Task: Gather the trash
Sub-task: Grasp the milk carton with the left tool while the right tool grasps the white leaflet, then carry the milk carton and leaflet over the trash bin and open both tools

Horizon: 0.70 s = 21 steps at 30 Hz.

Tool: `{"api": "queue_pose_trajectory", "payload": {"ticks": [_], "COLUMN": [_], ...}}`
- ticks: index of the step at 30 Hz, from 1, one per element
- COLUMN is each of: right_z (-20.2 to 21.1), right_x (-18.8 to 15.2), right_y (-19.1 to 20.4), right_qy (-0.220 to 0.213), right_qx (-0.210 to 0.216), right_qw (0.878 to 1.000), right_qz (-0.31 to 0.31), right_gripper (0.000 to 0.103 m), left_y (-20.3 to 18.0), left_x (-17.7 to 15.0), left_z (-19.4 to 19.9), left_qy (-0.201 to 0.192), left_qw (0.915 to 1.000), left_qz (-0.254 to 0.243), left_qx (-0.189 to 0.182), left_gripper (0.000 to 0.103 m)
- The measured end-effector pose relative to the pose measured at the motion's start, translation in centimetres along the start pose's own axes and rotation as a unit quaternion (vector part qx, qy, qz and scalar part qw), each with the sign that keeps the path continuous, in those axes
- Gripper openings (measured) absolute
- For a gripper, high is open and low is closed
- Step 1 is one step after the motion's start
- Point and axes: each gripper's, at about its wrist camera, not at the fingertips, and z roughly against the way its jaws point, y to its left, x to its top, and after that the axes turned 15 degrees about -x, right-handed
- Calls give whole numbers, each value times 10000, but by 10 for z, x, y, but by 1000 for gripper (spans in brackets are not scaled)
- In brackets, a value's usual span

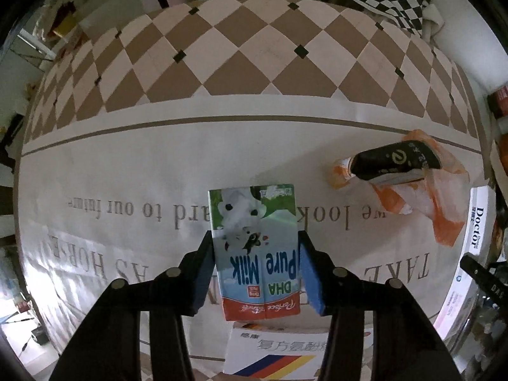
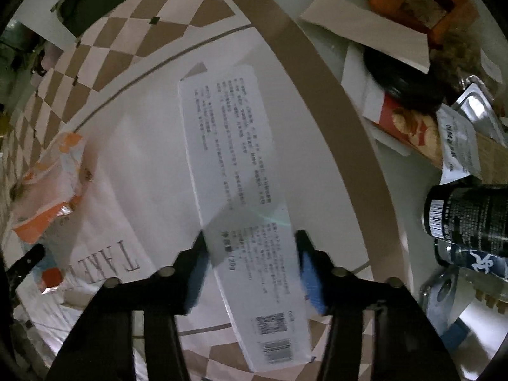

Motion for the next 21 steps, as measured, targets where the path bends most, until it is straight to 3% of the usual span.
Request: {"api": "queue_pose_trajectory", "payload": {"ticks": [4,11,17,21], "right_z": [8,47,90,126], "right_x": [-6,-56,-119,-186], "right_y": [-1,5,18,24], "right_qy": [-166,-763,-1220,-1478], "right_qx": [-33,-41,348,661], "right_qw": [9999,9969,9914,9860], "right_qz": [29,190,312,403], "right_gripper": [52,51,51,51], "left_y": [-3,-11,22,45], "left_x": [-17,-64,-122,-175], "left_z": [18,71,128,167], "left_qy": [-146,-598,-1046,-1313], "left_qw": [9998,9970,9929,9883], "left_qz": [-130,-465,-572,-753], "left_qx": [77,158,27,-174], "left_gripper": [46,46,46,45]}}
